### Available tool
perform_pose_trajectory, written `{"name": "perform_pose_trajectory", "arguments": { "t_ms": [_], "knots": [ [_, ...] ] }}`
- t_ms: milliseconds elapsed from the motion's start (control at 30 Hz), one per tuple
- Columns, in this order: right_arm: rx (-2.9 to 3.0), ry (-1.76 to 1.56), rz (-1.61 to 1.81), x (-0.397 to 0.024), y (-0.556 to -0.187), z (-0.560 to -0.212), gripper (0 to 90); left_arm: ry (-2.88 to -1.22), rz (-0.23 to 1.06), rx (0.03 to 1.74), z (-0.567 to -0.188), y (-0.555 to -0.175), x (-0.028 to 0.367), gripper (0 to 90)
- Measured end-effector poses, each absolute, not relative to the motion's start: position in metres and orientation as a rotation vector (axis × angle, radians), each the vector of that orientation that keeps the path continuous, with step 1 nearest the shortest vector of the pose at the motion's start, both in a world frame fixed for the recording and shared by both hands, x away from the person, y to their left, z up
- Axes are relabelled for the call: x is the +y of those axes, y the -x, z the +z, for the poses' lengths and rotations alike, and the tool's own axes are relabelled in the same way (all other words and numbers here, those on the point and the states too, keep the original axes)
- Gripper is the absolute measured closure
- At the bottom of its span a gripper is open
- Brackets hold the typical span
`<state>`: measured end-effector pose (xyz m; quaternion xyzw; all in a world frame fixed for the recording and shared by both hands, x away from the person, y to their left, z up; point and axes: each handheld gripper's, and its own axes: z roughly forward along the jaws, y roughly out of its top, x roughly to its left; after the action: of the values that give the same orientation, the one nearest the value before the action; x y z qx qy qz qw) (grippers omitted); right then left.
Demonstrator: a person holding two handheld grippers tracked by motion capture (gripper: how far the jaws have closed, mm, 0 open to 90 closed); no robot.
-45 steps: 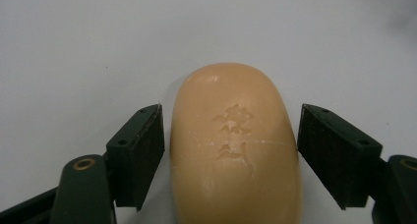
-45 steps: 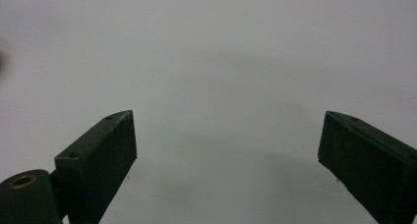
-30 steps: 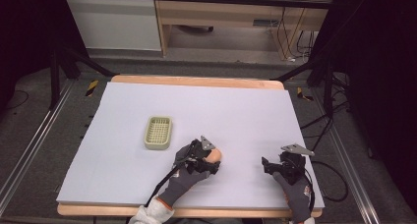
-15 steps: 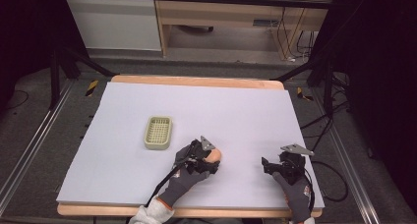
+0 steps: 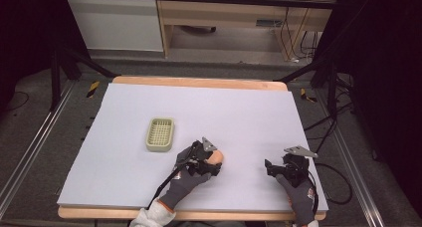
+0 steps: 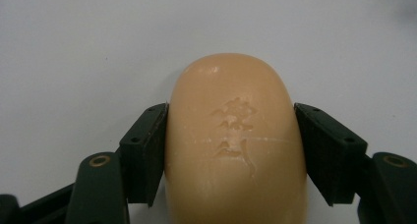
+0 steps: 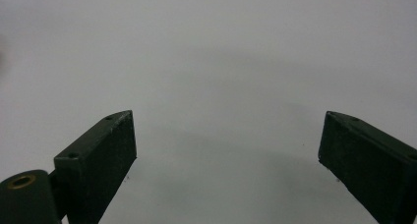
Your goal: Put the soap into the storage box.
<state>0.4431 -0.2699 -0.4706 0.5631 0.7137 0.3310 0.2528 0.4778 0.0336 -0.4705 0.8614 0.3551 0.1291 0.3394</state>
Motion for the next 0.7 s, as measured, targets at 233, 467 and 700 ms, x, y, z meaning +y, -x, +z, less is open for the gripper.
{"name": "perform_pose_trajectory", "arguments": {
  "t_ms": [233,467,700],
  "knots": [
    [1.938,-1.535,0.902,-0.270,-0.443,-0.470,7.7,-2.230,0.337,0.905,-0.455,-0.474,0.040,31.7],
    [1.935,-1.532,0.902,-0.270,-0.443,-0.470,7.7,-2.223,0.337,0.892,-0.445,-0.471,0.045,31.7],
    [1.935,-1.532,0.902,-0.270,-0.443,-0.470,7.6,-2.209,0.354,0.901,-0.433,-0.470,0.056,31.7]
  ]
}}
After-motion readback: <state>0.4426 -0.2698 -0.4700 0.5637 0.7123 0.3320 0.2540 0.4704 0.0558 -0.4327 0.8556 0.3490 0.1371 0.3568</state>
